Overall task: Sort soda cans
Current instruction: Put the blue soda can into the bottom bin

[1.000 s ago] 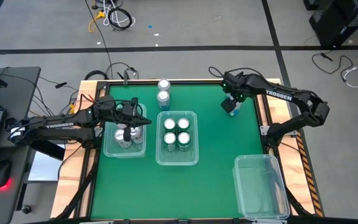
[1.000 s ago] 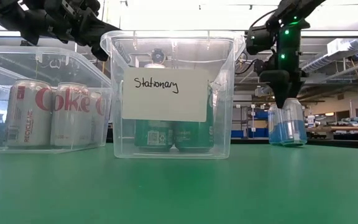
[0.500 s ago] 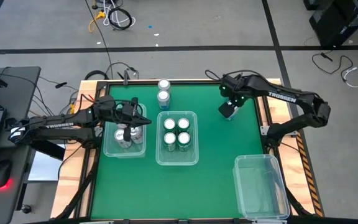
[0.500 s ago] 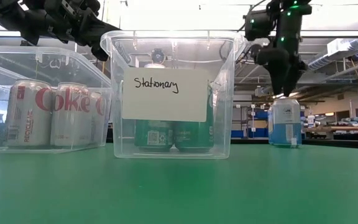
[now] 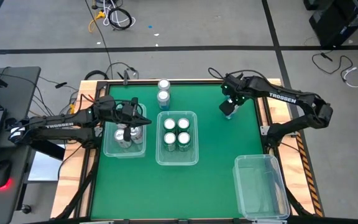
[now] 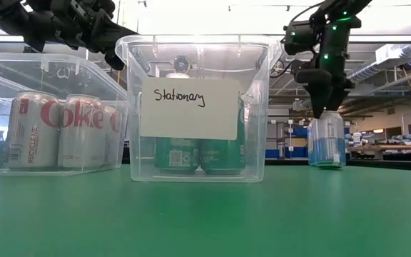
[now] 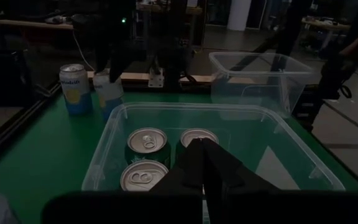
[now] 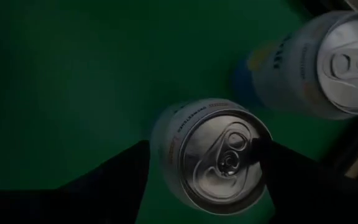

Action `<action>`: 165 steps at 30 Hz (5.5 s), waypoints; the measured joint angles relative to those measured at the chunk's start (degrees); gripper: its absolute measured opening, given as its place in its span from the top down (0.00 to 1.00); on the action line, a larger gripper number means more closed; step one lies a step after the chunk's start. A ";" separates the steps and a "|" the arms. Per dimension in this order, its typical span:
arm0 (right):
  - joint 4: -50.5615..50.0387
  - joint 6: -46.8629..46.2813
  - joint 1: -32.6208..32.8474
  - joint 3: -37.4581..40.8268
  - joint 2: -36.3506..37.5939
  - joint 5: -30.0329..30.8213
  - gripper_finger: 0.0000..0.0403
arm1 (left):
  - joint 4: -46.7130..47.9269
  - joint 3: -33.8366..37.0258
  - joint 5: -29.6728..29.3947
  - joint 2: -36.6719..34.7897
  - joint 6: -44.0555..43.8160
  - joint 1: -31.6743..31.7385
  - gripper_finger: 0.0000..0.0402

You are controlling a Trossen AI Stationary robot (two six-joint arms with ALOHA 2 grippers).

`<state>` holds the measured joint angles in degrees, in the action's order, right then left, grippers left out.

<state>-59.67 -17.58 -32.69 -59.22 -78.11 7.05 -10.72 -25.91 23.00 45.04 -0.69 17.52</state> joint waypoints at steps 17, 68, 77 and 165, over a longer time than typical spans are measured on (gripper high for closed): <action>-3.28 -0.32 4.24 -7.76 0.17 -1.19 0.27 | -0.02 0.00 0.00 0.00 -0.02 0.00 1.00; -0.10 3.04 -0.06 -2.31 -3.41 -3.82 0.19 | 1.64 0.00 0.04 0.02 -0.04 0.01 1.00; 4.08 3.85 0.10 -0.07 -3.39 -5.04 0.27 | 1.62 0.00 0.11 0.02 -1.39 0.02 1.00; -26.90 -48.25 40.11 -11.76 -3.32 8.02 0.30 | 4.70 -0.02 -0.83 0.00 0.07 0.01 1.00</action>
<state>-86.57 -65.83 7.42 -70.99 -81.43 15.07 -6.02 -25.93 22.17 45.04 -0.62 17.54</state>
